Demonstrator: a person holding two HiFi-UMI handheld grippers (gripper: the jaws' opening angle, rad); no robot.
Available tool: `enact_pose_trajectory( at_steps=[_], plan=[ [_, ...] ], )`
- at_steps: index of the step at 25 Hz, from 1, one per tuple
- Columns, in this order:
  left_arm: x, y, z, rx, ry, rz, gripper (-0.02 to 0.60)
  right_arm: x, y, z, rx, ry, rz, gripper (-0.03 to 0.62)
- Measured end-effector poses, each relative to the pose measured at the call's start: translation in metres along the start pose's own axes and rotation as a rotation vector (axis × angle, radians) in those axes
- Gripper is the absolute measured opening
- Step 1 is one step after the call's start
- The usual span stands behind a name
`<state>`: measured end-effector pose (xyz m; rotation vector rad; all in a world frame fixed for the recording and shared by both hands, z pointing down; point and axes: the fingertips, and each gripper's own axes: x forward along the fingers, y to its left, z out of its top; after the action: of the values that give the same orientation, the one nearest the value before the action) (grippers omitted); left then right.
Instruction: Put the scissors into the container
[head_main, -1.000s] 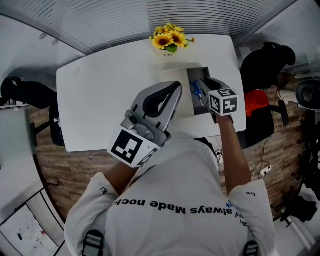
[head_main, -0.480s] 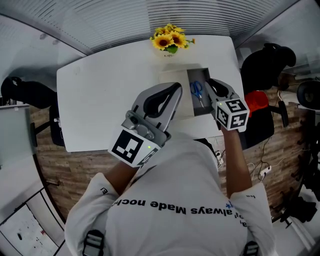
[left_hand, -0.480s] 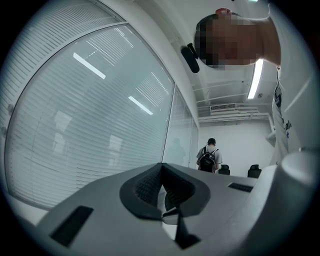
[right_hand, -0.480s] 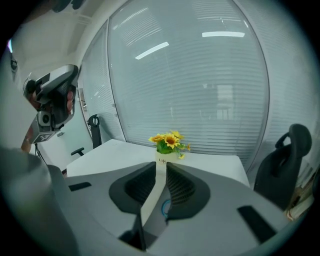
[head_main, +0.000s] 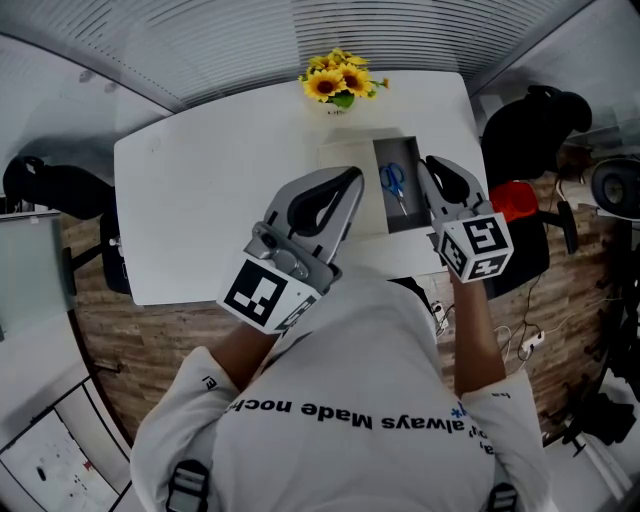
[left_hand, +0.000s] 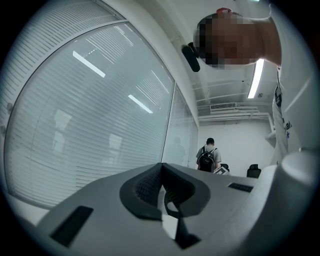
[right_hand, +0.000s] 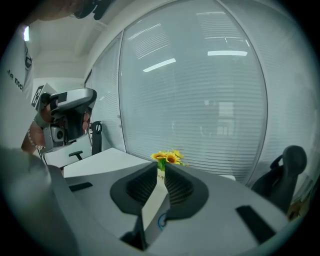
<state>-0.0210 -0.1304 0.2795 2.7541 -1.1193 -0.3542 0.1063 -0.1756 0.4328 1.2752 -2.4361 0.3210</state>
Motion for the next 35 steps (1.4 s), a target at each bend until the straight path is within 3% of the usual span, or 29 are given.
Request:
enact_pose_trajectory(
  at_steps=[14,35],
  plan=[
    [0.001,-0.003,-0.001,-0.004,0.002,-0.005,0.02,-0.038,0.02,0.037,-0.113,-0.108,-0.018,0.034],
    [-0.001,-0.01,0.0,-0.006,0.001,-0.019,0.019,-0.092,0.036,0.087,-0.173,-0.231,-0.056,0.008]
  ],
)
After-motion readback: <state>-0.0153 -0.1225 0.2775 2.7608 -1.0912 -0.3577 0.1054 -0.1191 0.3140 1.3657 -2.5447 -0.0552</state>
